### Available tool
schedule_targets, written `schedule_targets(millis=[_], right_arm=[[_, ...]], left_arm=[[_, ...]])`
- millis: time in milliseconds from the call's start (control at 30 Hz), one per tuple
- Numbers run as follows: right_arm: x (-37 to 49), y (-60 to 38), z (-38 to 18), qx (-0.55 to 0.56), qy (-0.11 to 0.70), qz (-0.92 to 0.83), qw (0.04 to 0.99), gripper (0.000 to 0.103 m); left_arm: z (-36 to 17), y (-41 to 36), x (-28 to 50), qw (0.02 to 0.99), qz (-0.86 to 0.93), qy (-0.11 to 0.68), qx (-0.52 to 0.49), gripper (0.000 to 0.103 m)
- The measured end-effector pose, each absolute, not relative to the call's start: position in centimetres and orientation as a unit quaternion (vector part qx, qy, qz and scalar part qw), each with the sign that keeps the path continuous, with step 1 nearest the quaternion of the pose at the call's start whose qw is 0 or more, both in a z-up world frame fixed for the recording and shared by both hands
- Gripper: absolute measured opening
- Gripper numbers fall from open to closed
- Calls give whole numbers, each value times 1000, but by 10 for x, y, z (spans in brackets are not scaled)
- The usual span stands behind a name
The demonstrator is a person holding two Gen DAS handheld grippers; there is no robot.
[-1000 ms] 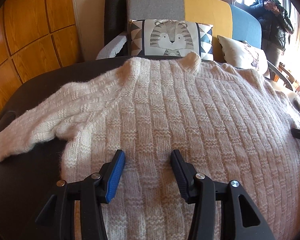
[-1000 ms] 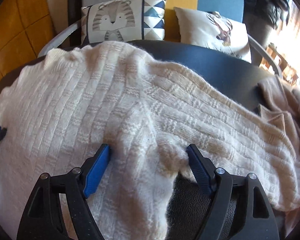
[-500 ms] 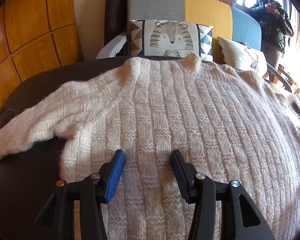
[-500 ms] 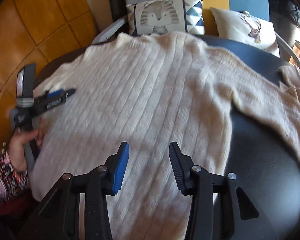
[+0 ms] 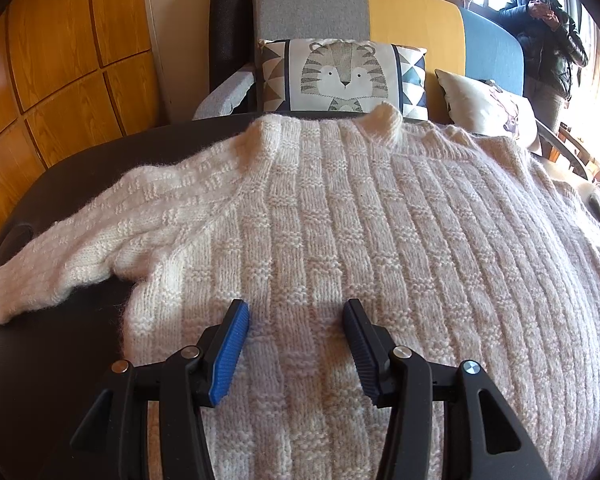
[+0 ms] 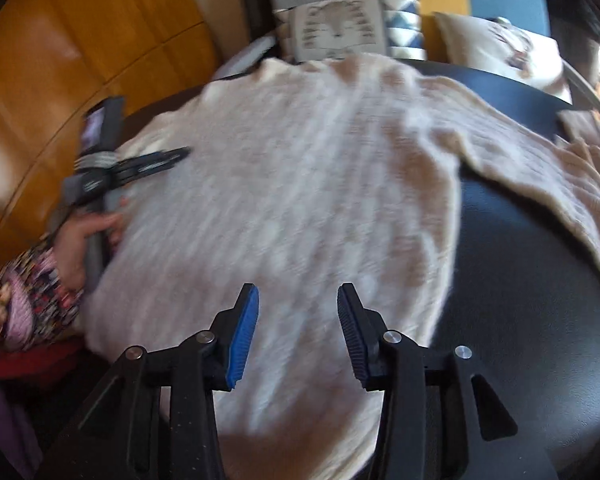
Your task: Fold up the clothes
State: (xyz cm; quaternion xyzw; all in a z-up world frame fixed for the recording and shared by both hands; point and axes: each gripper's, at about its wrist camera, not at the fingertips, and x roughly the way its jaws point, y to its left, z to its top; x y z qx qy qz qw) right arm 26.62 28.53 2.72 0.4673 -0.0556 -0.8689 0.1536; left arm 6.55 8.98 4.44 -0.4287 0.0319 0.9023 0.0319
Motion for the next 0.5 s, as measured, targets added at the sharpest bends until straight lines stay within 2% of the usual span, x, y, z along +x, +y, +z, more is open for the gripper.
schedule_targets(millis=[200, 367, 500], right_arm=[[275, 261, 13, 487, 9, -860, 156, 44], [268, 282, 0, 504, -26, -854, 130, 43], [268, 283, -1, 506, 12, -854, 116, 42]], left_arm=[[44, 91, 66, 30, 902, 34, -429, 52], [44, 91, 66, 27, 902, 35, -430, 52], [44, 93, 69, 17, 900, 26, -434, 52]])
